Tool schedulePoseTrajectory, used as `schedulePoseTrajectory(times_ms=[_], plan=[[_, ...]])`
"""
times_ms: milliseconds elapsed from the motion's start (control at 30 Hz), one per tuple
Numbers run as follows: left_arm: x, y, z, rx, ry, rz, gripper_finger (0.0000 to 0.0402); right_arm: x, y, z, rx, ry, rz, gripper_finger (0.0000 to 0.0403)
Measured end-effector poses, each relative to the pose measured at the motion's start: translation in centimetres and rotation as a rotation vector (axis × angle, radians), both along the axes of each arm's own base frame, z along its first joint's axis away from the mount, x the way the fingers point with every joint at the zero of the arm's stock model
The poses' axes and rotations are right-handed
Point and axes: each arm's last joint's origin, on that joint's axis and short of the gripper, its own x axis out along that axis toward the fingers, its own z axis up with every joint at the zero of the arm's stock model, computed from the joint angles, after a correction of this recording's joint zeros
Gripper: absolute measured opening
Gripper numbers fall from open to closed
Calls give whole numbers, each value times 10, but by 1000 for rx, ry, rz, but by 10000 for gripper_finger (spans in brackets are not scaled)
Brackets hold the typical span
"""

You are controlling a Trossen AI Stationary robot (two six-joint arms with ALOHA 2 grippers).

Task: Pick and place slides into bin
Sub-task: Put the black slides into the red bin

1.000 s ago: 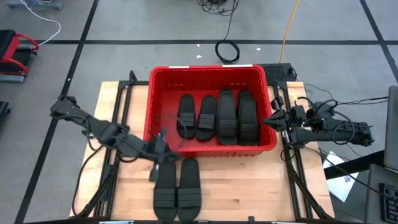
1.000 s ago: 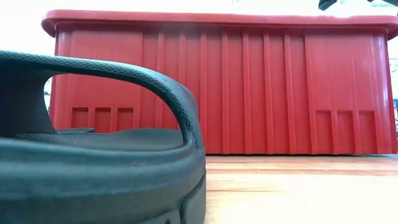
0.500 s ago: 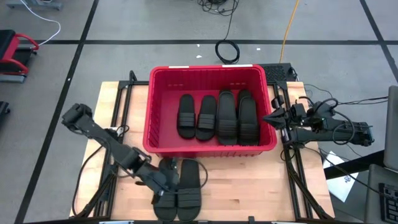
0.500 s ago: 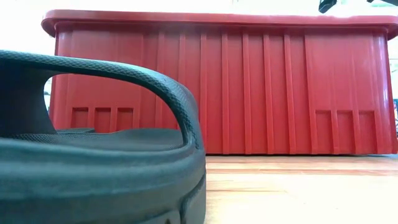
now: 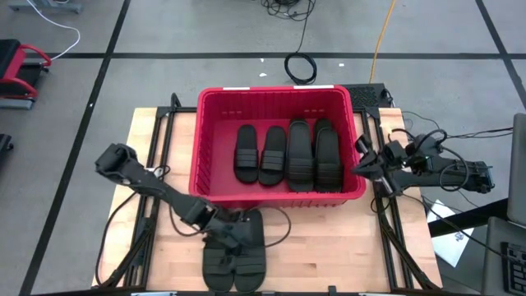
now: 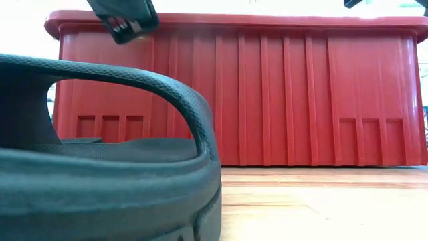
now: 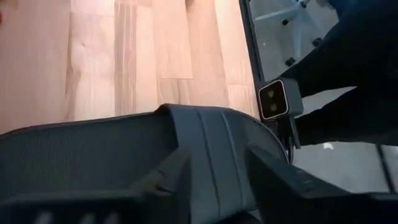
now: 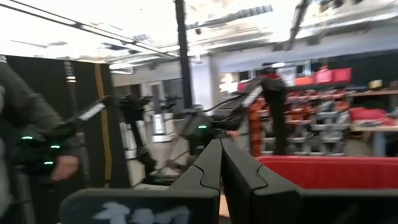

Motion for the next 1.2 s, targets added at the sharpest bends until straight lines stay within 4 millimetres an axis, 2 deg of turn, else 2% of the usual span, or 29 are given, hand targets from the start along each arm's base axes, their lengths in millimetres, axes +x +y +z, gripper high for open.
schedulePoseTrajectory(times_ms=[167,300,400,533,767,867,967,1067,1100,1200], plan=[[9,8,-9,-54,55,5,229,0,1,0,11,9,36,0],[15,9,-24,-83,124,-2,282,0,1,-1,12,17,36,0],[19,7,-38,-124,194,-11,300,0,1,-1,17,22,38,0],[23,7,-51,-162,256,7,296,0,1,-1,29,30,42,0],[35,3,-64,-293,270,-86,240,1,1,-2,30,36,41,0],[36,1,-70,-295,268,-107,188,2,1,-3,31,49,41,0],[37,1,-69,-268,229,-133,114,2,1,-4,32,55,40,0],[37,1,-62,-243,153,-193,30,2,1,-4,32,58,40,0],[38,0,-57,-252,120,-206,17,2,1,-4,32,58,39,0],[36,1,-37,-268,56,-202,16,2,1,-4,32,60,40,0]])
